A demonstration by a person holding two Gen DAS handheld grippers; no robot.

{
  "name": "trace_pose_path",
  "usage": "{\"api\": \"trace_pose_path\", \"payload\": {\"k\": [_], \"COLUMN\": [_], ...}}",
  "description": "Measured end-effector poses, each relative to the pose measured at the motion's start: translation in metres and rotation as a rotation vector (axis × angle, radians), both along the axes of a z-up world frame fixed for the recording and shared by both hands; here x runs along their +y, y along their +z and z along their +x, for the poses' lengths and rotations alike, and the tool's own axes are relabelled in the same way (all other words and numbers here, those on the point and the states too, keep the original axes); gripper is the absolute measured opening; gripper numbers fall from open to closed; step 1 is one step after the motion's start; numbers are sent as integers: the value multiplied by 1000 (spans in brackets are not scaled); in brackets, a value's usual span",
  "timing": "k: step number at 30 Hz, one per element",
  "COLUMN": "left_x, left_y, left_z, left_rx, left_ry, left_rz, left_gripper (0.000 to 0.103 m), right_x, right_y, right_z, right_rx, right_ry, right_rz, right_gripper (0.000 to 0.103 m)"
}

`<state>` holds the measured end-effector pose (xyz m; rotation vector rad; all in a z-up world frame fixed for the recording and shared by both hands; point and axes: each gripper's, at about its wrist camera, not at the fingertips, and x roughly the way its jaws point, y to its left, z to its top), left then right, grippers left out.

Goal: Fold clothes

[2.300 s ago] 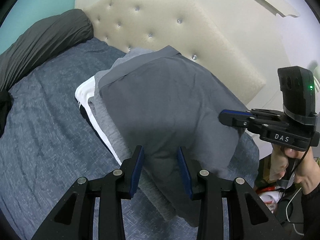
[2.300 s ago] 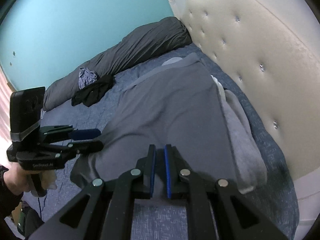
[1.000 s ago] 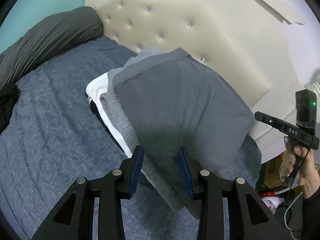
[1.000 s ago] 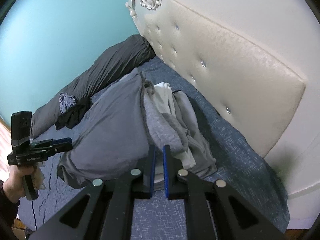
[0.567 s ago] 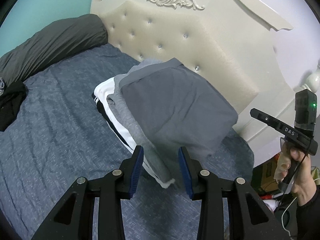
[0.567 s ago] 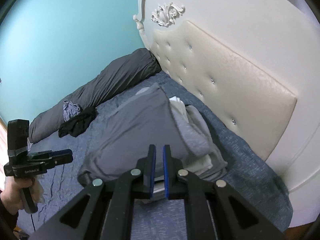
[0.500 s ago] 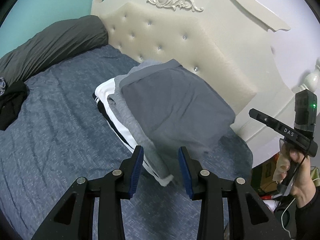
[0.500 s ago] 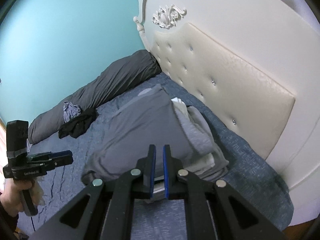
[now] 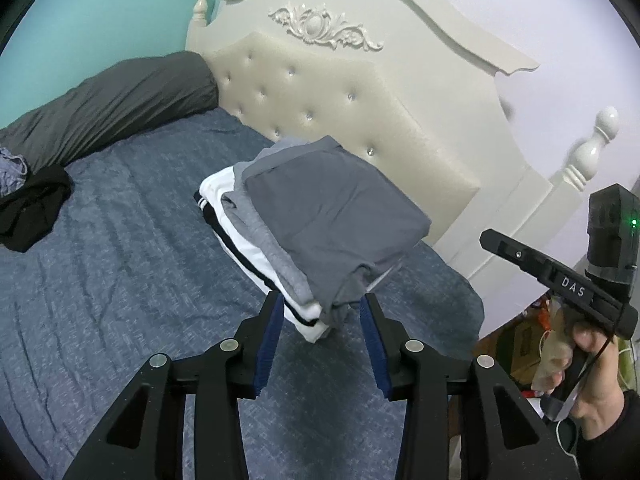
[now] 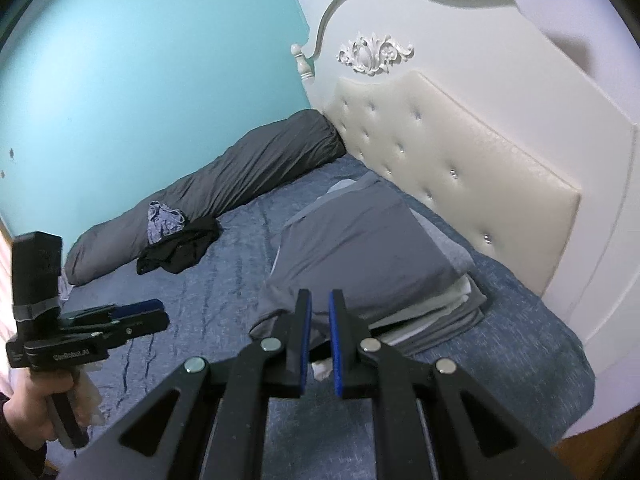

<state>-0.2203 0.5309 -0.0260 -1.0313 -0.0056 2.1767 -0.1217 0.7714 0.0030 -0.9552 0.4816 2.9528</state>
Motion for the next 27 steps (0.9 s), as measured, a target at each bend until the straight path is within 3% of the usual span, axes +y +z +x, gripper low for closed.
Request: {"api": "trace_pose_path", "payload": {"k": [16,20,27], "left_x": [-49,-59,-74], "left_y": [46,53,61], "left_z": [74,94,120], "left_rx": [87,100,118], "left_ry": [2,-6,-26], "left_rz": [16,28,39], "left_gripper": [50,55,56], "right_x": [-49,-67,-96], "right_y": [30,40,49], "right_z": [71,92,116], "right_rx": [7,23,32], "right_ry": [-64,-67,-60], "right_rz": [11,19,18], "right_gripper": [10,29,31]}}
